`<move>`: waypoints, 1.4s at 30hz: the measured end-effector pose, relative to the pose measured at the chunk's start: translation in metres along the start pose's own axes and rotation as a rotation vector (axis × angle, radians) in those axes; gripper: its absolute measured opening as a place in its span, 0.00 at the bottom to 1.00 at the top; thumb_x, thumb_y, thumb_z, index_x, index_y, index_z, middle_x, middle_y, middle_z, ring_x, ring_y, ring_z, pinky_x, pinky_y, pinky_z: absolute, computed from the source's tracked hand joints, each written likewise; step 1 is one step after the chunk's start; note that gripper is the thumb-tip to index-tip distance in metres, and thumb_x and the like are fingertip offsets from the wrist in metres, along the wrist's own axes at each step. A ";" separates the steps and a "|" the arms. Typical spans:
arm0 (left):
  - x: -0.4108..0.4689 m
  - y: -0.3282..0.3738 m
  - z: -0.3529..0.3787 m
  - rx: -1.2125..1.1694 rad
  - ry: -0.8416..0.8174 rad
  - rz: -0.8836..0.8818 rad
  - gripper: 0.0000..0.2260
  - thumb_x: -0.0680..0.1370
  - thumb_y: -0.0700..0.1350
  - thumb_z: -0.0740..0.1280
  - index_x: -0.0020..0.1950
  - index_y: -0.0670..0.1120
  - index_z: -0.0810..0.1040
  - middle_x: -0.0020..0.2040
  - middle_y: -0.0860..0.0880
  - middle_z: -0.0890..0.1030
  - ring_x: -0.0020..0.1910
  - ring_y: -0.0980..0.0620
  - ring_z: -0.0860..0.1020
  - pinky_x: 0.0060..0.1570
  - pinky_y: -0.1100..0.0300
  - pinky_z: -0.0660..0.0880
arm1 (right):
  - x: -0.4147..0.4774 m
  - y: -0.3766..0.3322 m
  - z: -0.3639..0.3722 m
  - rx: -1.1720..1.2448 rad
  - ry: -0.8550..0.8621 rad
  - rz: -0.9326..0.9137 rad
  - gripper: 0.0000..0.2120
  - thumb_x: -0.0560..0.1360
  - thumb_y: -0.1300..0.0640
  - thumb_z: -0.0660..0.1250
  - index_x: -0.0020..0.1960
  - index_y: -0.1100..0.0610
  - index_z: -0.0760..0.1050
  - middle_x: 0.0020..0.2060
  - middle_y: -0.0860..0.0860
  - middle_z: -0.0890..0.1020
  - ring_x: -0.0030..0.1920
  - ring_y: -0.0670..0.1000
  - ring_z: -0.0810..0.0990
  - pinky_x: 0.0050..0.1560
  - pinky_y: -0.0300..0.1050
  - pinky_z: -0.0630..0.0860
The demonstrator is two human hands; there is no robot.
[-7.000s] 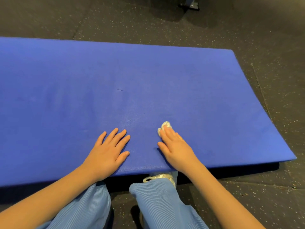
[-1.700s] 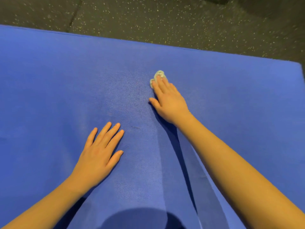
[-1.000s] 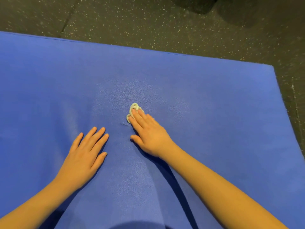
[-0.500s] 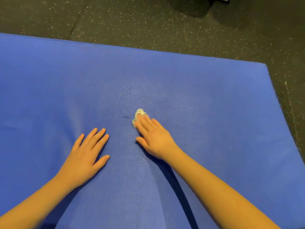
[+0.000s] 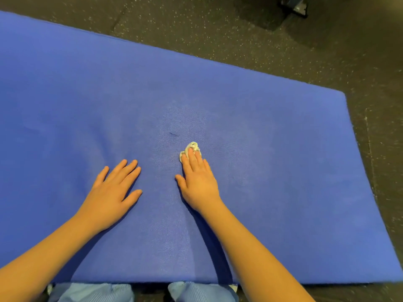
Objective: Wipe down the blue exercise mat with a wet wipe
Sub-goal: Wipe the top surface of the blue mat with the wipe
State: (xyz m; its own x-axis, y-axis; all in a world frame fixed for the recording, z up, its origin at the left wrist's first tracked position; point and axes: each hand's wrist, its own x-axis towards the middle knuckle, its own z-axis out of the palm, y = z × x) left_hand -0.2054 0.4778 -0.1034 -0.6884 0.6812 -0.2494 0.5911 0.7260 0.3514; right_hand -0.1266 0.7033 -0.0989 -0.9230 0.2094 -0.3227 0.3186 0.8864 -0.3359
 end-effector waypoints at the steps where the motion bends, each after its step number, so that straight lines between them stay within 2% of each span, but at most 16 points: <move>1: -0.002 0.001 0.000 -0.008 -0.011 -0.014 0.37 0.74 0.66 0.41 0.78 0.48 0.58 0.76 0.57 0.50 0.75 0.60 0.44 0.74 0.54 0.39 | -0.006 -0.008 0.004 0.022 -0.004 0.019 0.34 0.81 0.44 0.55 0.79 0.56 0.44 0.78 0.53 0.39 0.77 0.53 0.37 0.76 0.51 0.42; 4: -0.006 0.003 -0.002 -0.008 -0.054 -0.045 0.40 0.71 0.68 0.38 0.79 0.49 0.54 0.76 0.58 0.46 0.74 0.61 0.42 0.74 0.54 0.38 | -0.031 -0.029 0.010 0.059 -0.122 -0.147 0.36 0.80 0.42 0.57 0.79 0.56 0.44 0.78 0.53 0.39 0.77 0.52 0.36 0.75 0.51 0.40; 7: -0.012 0.008 -0.001 0.005 -0.057 -0.072 0.41 0.70 0.68 0.36 0.79 0.49 0.53 0.75 0.59 0.44 0.73 0.61 0.41 0.74 0.54 0.38 | -0.042 -0.017 0.003 -0.021 -0.176 -0.313 0.34 0.81 0.44 0.57 0.79 0.58 0.47 0.78 0.54 0.42 0.77 0.52 0.39 0.77 0.50 0.43; 9: -0.018 0.011 0.000 0.009 -0.054 -0.077 0.41 0.70 0.67 0.35 0.79 0.49 0.53 0.75 0.58 0.44 0.73 0.62 0.41 0.74 0.54 0.38 | -0.039 -0.003 -0.001 -0.043 -0.128 -0.253 0.32 0.82 0.45 0.55 0.79 0.58 0.47 0.78 0.54 0.43 0.78 0.52 0.41 0.76 0.49 0.47; 12: -0.033 0.014 0.000 0.002 -0.052 -0.076 0.41 0.70 0.67 0.35 0.79 0.49 0.54 0.75 0.58 0.46 0.73 0.61 0.42 0.74 0.54 0.39 | -0.048 -0.005 0.003 0.019 -0.090 -0.105 0.34 0.81 0.43 0.55 0.79 0.57 0.46 0.78 0.53 0.41 0.78 0.52 0.39 0.77 0.51 0.44; 15: -0.045 0.016 -0.001 0.007 -0.053 -0.077 0.40 0.71 0.67 0.36 0.78 0.50 0.54 0.76 0.58 0.47 0.74 0.61 0.43 0.74 0.55 0.39 | -0.073 -0.025 0.010 0.069 -0.158 -0.289 0.35 0.80 0.41 0.56 0.79 0.57 0.47 0.78 0.53 0.43 0.78 0.51 0.40 0.76 0.50 0.43; 18: -0.054 0.016 -0.001 0.006 -0.040 -0.076 0.39 0.71 0.66 0.36 0.78 0.50 0.56 0.76 0.57 0.49 0.75 0.60 0.45 0.74 0.54 0.40 | -0.083 -0.022 0.008 0.008 -0.194 -0.425 0.33 0.81 0.44 0.56 0.79 0.57 0.50 0.78 0.53 0.45 0.78 0.51 0.42 0.76 0.49 0.45; 21: -0.058 0.017 0.000 0.004 -0.026 -0.075 0.39 0.72 0.66 0.37 0.78 0.49 0.58 0.77 0.56 0.51 0.75 0.59 0.47 0.74 0.53 0.42 | -0.076 -0.019 0.008 0.022 -0.121 -0.314 0.30 0.82 0.46 0.55 0.78 0.58 0.52 0.78 0.54 0.47 0.78 0.52 0.44 0.76 0.51 0.49; 23: -0.057 0.018 -0.001 0.004 -0.030 -0.079 0.39 0.71 0.65 0.37 0.78 0.49 0.58 0.78 0.55 0.53 0.77 0.57 0.48 0.74 0.53 0.42 | -0.082 -0.030 0.011 0.088 -0.141 -0.245 0.31 0.82 0.46 0.56 0.79 0.57 0.50 0.78 0.52 0.45 0.78 0.50 0.41 0.77 0.52 0.47; 26: -0.058 0.018 -0.003 -0.011 -0.034 -0.075 0.39 0.71 0.66 0.38 0.77 0.49 0.60 0.78 0.55 0.53 0.77 0.56 0.49 0.74 0.53 0.43 | -0.109 -0.045 0.014 0.157 -0.248 -0.434 0.31 0.81 0.45 0.56 0.78 0.57 0.52 0.78 0.52 0.46 0.78 0.49 0.41 0.77 0.50 0.45; 28: -0.060 0.017 -0.004 -0.017 -0.035 -0.072 0.39 0.71 0.65 0.38 0.77 0.49 0.60 0.78 0.55 0.54 0.77 0.56 0.49 0.74 0.53 0.43 | -0.115 -0.039 0.011 0.139 -0.268 -0.541 0.31 0.80 0.43 0.51 0.78 0.57 0.55 0.78 0.52 0.49 0.78 0.48 0.44 0.76 0.46 0.47; 31: -0.064 0.016 -0.007 -0.023 -0.047 -0.055 0.39 0.71 0.65 0.38 0.77 0.50 0.60 0.78 0.55 0.55 0.77 0.56 0.49 0.74 0.55 0.42 | -0.101 -0.027 0.008 0.082 -0.191 -0.492 0.33 0.77 0.43 0.44 0.76 0.59 0.59 0.78 0.53 0.52 0.78 0.51 0.48 0.76 0.49 0.53; 33: -0.069 0.014 -0.010 -0.033 -0.059 -0.043 0.39 0.71 0.65 0.38 0.77 0.50 0.60 0.78 0.55 0.54 0.77 0.56 0.49 0.73 0.57 0.41 | -0.100 -0.034 0.011 0.101 -0.188 -0.425 0.35 0.76 0.41 0.42 0.77 0.59 0.57 0.78 0.52 0.50 0.78 0.50 0.45 0.76 0.50 0.51; 35: -0.073 0.011 -0.013 -0.045 -0.062 -0.030 0.38 0.71 0.65 0.38 0.77 0.51 0.60 0.78 0.56 0.54 0.77 0.58 0.48 0.72 0.60 0.40 | -0.109 -0.046 0.015 0.163 -0.261 -0.466 0.35 0.76 0.39 0.43 0.78 0.57 0.54 0.78 0.49 0.47 0.78 0.48 0.42 0.77 0.48 0.47; 38: -0.081 0.006 -0.016 -0.067 -0.065 -0.006 0.38 0.71 0.66 0.39 0.77 0.52 0.60 0.76 0.60 0.52 0.74 0.63 0.45 0.70 0.63 0.37 | -0.124 -0.049 0.019 0.160 -0.301 -0.615 0.32 0.78 0.41 0.48 0.78 0.56 0.54 0.78 0.49 0.48 0.78 0.47 0.43 0.77 0.47 0.48; 42: -0.093 -0.004 -0.022 -0.070 -0.080 0.005 0.38 0.71 0.67 0.39 0.77 0.54 0.59 0.73 0.64 0.48 0.72 0.65 0.43 0.69 0.66 0.35 | -0.115 -0.052 0.014 0.093 -0.274 -0.548 0.35 0.76 0.39 0.46 0.79 0.54 0.53 0.78 0.48 0.46 0.77 0.46 0.42 0.77 0.48 0.49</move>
State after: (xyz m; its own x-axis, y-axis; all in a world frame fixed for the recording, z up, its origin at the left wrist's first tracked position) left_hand -0.1528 0.4099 -0.0621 -0.6480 0.6922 -0.3178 0.5617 0.7161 0.4144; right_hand -0.0345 0.6271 -0.0569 -0.8726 -0.3909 -0.2929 -0.1576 0.7928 -0.5887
